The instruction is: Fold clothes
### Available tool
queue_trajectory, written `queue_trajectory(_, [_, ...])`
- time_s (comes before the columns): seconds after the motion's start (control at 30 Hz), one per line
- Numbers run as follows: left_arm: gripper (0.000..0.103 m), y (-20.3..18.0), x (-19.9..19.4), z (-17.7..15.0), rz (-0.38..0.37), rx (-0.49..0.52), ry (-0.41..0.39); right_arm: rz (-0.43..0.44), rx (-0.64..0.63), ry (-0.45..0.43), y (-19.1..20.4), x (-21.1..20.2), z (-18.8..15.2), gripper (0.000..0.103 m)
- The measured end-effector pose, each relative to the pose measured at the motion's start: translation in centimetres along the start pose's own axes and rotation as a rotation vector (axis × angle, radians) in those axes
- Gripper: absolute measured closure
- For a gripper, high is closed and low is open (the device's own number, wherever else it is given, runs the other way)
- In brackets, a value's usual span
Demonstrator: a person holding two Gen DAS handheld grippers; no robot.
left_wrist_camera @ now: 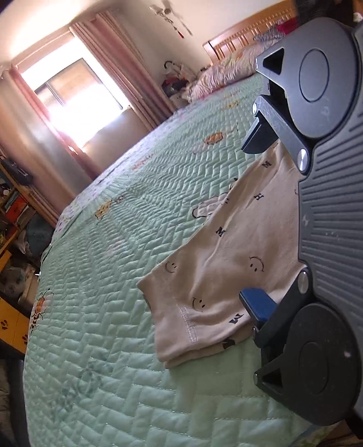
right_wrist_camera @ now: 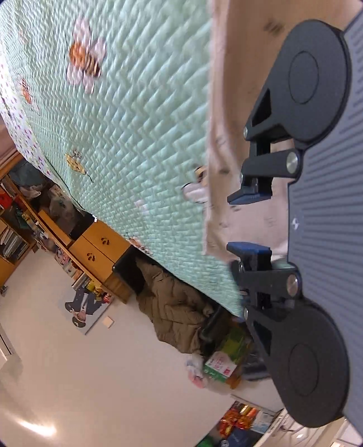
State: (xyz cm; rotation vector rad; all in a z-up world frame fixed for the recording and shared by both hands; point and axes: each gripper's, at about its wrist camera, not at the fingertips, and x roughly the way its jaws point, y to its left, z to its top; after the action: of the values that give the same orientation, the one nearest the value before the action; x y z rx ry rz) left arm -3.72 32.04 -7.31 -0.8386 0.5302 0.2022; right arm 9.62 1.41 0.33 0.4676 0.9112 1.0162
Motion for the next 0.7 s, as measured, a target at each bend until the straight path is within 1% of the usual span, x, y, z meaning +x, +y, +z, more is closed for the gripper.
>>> queue_trajectory(0.07, [0.001, -0.6, -0.4, 0.0, 0.018, -0.016, -0.008, -0.010, 0.020, -0.008, -0.8, -1.9, -1.4, 0.071])
queue_trajectory(0.1, [0.001, -1.2, -0.8, -0.2, 0.009, -0.016, -0.009, -0.015, 0.035, -0.014, -1.4, -2.4, -2.2, 0.071])
queue_trajectory(0.17, [0.001, -2.9, -1.3, -1.0, -0.047, 0.016, 0.015, -0.029, 0.070, -0.010, -2.5, -4.0, -3.5, 0.070])
queue_trajectory(0.27, [0.001, -6.2, -0.5, -3.3, -0.113, 0.116, 0.097, -0.037, 0.143, -0.004, -4.8, -5.6, -5.1, 0.066])
queue_trajectory(0.3, [0.001, -7.3, -0.2, -4.2, -0.134, 0.152, 0.125, -0.055, 0.166, -0.001, -6.0, -5.7, -5.3, 0.064])
queue_trajectory(0.33, [0.001, -7.9, 0.5, -4.9, -0.121, 0.173, 0.147, -0.091, 0.167, -0.009, -7.2, -5.6, -5.4, 0.064])
queue_trajectory(0.37, [0.001, -8.2, 1.3, -5.7, -0.094, 0.188, 0.166, -0.133, 0.159, -0.023, -8.4, -5.5, -5.3, 0.078])
queue_trajectory(0.4, [0.001, -8.4, 2.1, -6.4, -0.067, 0.203, 0.186, -0.138, 0.181, -0.049, -9.4, -5.6, -5.2, 0.093])
queue_trajectory(0.43, [0.001, -8.5, 2.4, -6.6, -0.055, 0.206, 0.187, -0.126, 0.218, -0.082, -10.4, -5.9, -5.1, 0.095])
queue_trajectory(0.47, [0.001, -8.5, 2.5, -6.6, -0.051, 0.203, 0.180, -0.114, 0.255, -0.115, -11.4, -6.2, -5.0, 0.095])
queue_trajectory(0.5, [0.001, -8.5, 2.6, -6.6, -0.047, 0.200, 0.173, -0.113, 0.266, -0.143, -11.7, -6.7, -4.9, 0.092])
queue_trajectory(0.53, [0.001, -8.6, 2.6, -6.5, -0.038, 0.203, 0.170, -0.105, 0.260, -0.158, -11.5, -7.3, -5.0, 0.087])
queue_trajectory(0.57, [0.001, -8.8, 2.5, -6.4, -0.027, 0.208, 0.169, -0.081, 0.257, -0.171, -11.4, -7.9, -5.1, 0.077])
queue_trajectory(0.63, [0.001, -9.1, 2.2, -6.4, -0.001, 0.210, 0.161, -0.023, 0.259, -0.200, -11.1, -9.1, -5.3, 0.067])
queue_trajectory(0.7, [0.001, -9.3, 2.1, -6.4, 0.015, 0.199, 0.151, -0.022, 0.268, -0.222, -11.7, -9.9, -5.5, 0.064])
